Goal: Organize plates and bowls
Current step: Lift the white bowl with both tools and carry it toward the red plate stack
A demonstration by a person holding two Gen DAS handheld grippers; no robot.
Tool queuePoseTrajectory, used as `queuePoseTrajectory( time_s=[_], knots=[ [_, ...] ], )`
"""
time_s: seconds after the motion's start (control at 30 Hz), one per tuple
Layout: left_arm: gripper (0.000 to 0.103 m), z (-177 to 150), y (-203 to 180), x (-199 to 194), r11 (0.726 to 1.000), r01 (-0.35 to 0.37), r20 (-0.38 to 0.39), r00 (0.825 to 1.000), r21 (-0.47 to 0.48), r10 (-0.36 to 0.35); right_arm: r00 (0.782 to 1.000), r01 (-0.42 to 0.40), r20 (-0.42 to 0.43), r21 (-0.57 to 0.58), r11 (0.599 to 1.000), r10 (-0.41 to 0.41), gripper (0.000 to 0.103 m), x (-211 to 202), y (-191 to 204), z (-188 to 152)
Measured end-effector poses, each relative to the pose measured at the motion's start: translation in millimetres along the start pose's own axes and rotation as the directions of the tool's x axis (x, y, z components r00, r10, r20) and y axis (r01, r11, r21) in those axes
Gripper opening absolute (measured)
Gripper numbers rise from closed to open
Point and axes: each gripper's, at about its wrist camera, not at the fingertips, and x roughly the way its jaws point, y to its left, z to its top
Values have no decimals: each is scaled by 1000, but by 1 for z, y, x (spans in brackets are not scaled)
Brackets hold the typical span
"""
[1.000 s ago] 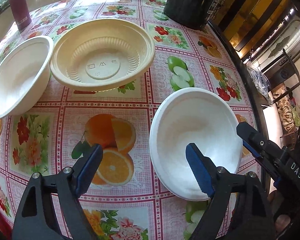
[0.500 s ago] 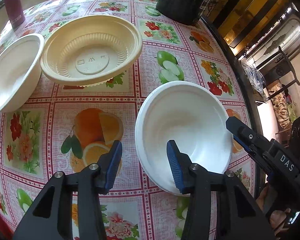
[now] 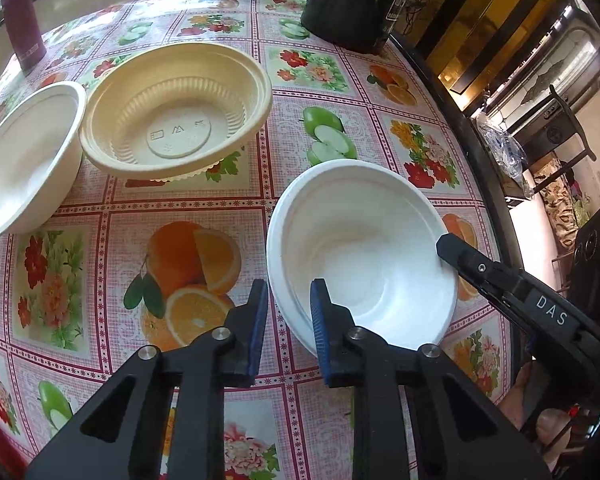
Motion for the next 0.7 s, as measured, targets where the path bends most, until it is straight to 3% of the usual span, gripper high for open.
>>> queuePoseTrajectory(
  time_s=[0.7],
  knots=[
    [17,-17,10,-10,999,36,2,999,-2,-36,1000,1,22,-10,1000,-1,9,-1,7,-15]
  ],
)
